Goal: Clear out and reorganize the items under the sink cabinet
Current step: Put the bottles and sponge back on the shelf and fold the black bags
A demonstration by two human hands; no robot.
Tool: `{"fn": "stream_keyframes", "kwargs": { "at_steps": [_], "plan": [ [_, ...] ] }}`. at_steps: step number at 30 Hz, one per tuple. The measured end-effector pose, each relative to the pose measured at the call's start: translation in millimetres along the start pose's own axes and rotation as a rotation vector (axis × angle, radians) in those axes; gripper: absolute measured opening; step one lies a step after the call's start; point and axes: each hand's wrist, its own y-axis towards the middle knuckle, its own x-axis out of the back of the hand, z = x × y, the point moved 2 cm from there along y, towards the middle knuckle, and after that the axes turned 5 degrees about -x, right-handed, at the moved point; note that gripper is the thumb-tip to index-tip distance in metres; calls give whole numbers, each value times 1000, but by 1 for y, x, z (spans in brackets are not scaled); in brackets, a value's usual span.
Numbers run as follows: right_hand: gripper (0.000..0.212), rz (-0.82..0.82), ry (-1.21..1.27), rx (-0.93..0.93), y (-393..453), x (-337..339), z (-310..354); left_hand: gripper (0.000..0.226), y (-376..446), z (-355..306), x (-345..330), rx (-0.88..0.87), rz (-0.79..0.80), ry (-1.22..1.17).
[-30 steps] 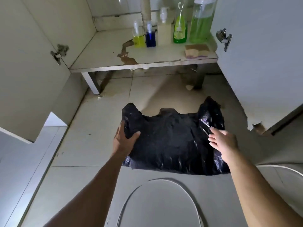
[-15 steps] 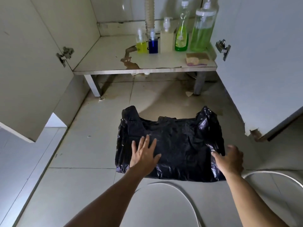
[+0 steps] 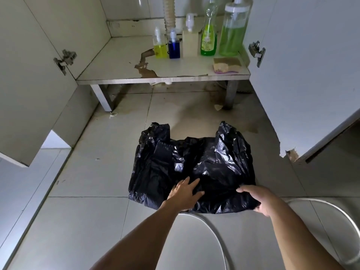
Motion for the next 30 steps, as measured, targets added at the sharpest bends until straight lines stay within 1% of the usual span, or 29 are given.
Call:
{"fn": "stream_keyframes", "kwargs": {
  "at_steps": [1,3,6,9,10,12,13,14,15,16,18,19,20,21,22,23,24,25,26,27,29,30],
  "plan": [
    [22,11,-5,11,-4,0,5,64,1,0,0,2,2,11],
    [14,38,-16,39,-16,-2,16,63,-1,-2,0,2,12,95],
    [7,87,-2,196,-39,-14,36,62,-3,-7,-1,-4,38,151],
    [10,61,-54,444,-68,-45,59,58,-4,-9,7,-61,26,64],
    [8,68,-78,506,-77,-59,64,54,-4,-9,12,-92,24,23],
    [6,120,-85,607,-93,-94,73,42,-12,-4,25,-69,15,-79],
    [7,123,-98,665,-102,-110,75,37,-17,-1,34,-44,-35,-146],
    [13,111,-137,731,-105,-126,77,32,-25,7,43,-6,-109,-218],
    [23,88,-203,792,-107,-140,76,26,-34,16,54,48,-205,-285],
    [35,81,-272,836,-104,-153,73,21,-42,32,63,136,-309,-400],
    [59,147,-406,876,-98,-176,64,18,-64,62,86,261,-567,-787],
    [69,198,-488,878,-94,-186,57,18,-75,79,97,315,-714,-942],
    [77,239,-589,872,-90,-194,49,14,-84,93,107,353,-813,-999],
    [84,267,-694,855,-87,-202,41,15,-91,102,115,404,-837,-950],
    [90,288,-789,828,-82,-207,33,40,-93,110,118,478,-773,-872],
    [94,304,-855,795,-79,-211,27,70,-93,113,116,520,-642,-800],
    [96,322,-877,772,-75,-212,23,90,-92,114,111,507,-518,-777],
    [97,337,-873,757,-71,-211,21,101,-89,111,103,453,-416,-785],
    [97,355,-858,745,-68,-209,21,106,-84,108,93,398,-346,-811],
    [95,386,-832,729,-68,-202,23,108,-76,113,79,379,-307,-831],
    [82,492,-718,651,-65,-184,30,116,-45,148,34,400,-299,-839],
    [69,543,-613,610,-63,-173,33,119,-37,157,19,425,-307,-824]
  ]
}}
